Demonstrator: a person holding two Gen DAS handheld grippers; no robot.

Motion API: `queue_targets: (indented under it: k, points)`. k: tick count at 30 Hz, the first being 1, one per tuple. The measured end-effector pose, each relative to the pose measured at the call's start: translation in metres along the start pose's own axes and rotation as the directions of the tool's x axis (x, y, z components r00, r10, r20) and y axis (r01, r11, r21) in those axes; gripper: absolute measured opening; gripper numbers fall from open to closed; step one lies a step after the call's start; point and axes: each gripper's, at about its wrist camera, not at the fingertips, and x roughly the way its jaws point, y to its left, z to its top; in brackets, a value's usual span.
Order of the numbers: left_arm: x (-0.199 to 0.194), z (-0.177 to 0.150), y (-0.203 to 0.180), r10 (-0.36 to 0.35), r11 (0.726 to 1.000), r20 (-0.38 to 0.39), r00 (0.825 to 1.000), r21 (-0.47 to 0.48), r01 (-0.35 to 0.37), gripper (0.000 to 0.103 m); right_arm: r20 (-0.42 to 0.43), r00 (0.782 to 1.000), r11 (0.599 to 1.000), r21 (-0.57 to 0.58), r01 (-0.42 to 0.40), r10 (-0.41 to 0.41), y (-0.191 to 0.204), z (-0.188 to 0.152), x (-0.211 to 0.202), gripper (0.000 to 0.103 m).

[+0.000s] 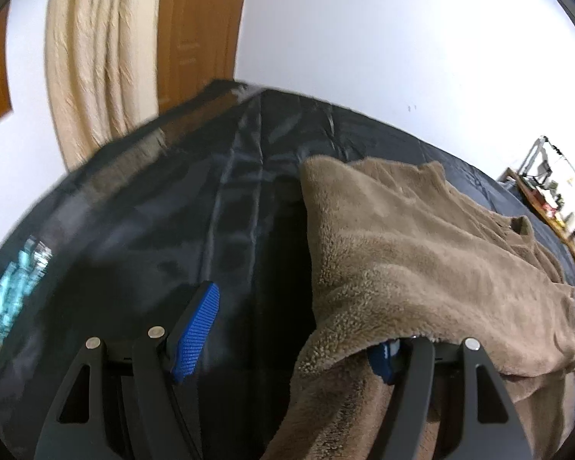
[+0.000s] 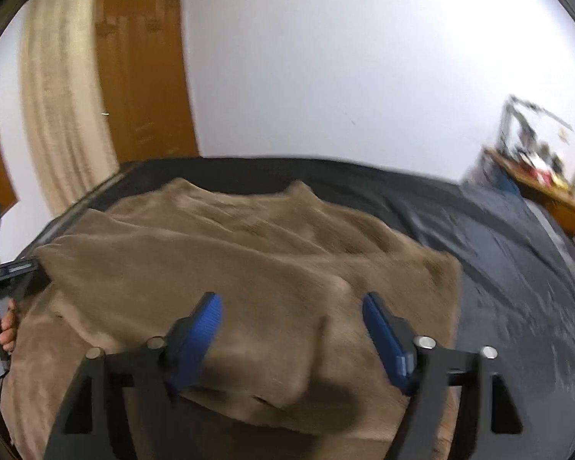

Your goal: Fold clothes

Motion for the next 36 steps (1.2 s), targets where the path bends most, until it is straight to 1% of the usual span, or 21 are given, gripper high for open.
queue_targets:
  k: [1, 2, 3, 5, 6, 9, 12, 15, 18, 20, 21, 23, 27, 29, 32, 34, 36]
  points:
    - [-0.002, 0.0, -0.002, 0.016, 1.0, 0.012, 1.0, 0.011, -0.016, 0.074, -0.021, 0.999, 0.999, -0.035, -0.027, 0.026, 0.01, 0.0, 0.005, 0.078]
    - [-0.003, 0.0, -0.004, 0.029, 0.999, 0.019, 0.999, 0.021, -0.029, 0.074, -0.045, 0.998, 0.997, -0.063, -0.043, 0.04, 0.018, -0.002, 0.01, 0.078]
    - [-0.003, 0.0, -0.006, 0.037, 0.999, 0.021, 0.999, 0.028, -0.037, 0.074, -0.087, 0.995, 0.994, -0.095, -0.051, 0.043, 0.025, -0.006, 0.019, 0.078]
    - [-0.003, 0.0, -0.006, 0.04, 0.999, 0.014, 0.999, 0.036, -0.04, 0.074, -0.182, 0.983, 0.989, -0.144, -0.031, 0.004, 0.032, -0.016, 0.04, 0.078]
    - [-0.001, 0.0, -0.004, 0.032, 0.999, 0.005, 0.999, 0.036, -0.032, 0.074, -0.2, 0.98, 0.988, -0.149, -0.036, 0.006, 0.031, -0.02, 0.044, 0.078]
    - [0.003, -0.001, -0.001, 0.025, 0.997, -0.041, 0.999, 0.075, -0.022, 0.074, -0.225, 0.974, 0.989, -0.139, -0.06, 0.027, 0.025, -0.023, 0.046, 0.078]
    - [0.003, -0.004, 0.002, 0.043, 0.992, -0.074, 0.996, 0.122, -0.034, 0.075, -0.226, 0.974, 0.986, -0.159, -0.054, 0.017, 0.027, -0.024, 0.047, 0.079]
    - [0.003, -0.007, -0.001, 0.08, 0.981, -0.075, 0.994, 0.181, -0.065, 0.075, -0.212, 0.977, 0.985, -0.165, -0.041, 0.005, 0.029, -0.025, 0.049, 0.079]
    - [0.005, -0.006, -0.005, 0.124, 0.969, -0.073, 0.99, 0.223, -0.105, 0.08, -0.205, 0.979, 0.986, -0.158, -0.046, 0.013, 0.024, -0.025, 0.052, 0.079]
    - [0.007, -0.005, -0.006, 0.145, 0.964, -0.076, 0.986, 0.237, -0.124, 0.085, -0.203, 0.979, 0.986, -0.159, -0.047, 0.014, 0.022, -0.025, 0.052, 0.08]
    - [0.007, -0.005, -0.006, 0.151, 0.962, -0.078, 0.985, 0.242, -0.129, 0.085, -0.203, 0.979, 0.986, -0.158, -0.048, 0.015, 0.022, -0.025, 0.051, 0.08]
    - [0.007, -0.004, -0.005, 0.143, 0.959, -0.093, 0.985, 0.259, -0.115, 0.086, -0.202, 0.979, 0.987, -0.155, -0.051, 0.019, 0.021, -0.025, 0.051, 0.08]
    - [0.0, -0.001, 0.006, 0.063, 0.96, -0.162, 0.985, 0.28, -0.016, 0.087, -0.2, 0.979, 0.987, -0.147, -0.061, 0.031, 0.019, -0.025, 0.049, 0.081]
    - [-0.009, -0.001, 0.013, 0.04, 0.961, -0.174, 0.984, 0.275, 0.01, 0.087, -0.199, 0.979, 0.987, -0.143, -0.066, 0.036, 0.02, -0.025, 0.049, 0.081]
    - [-0.027, 0.0, 0.021, 0.015, 0.968, -0.173, 0.985, 0.248, 0.029, 0.088, -0.198, 0.979, 0.988, -0.139, -0.072, 0.044, 0.019, -0.025, 0.048, 0.082]
    - [-0.036, 0.004, 0.019, 0.004, 0.975, -0.164, 0.986, 0.221, 0.032, 0.088, -0.198, 0.979, 0.988, -0.136, -0.076, 0.048, 0.019, -0.025, 0.047, 0.082]
    - [-0.046, 0.009, 0.01, 0.0, 0.975, -0.125, 0.992, 0.22, 0.028, 0.088, -0.197, 0.979, 0.988, -0.133, -0.08, 0.053, 0.018, -0.025, 0.047, 0.082]
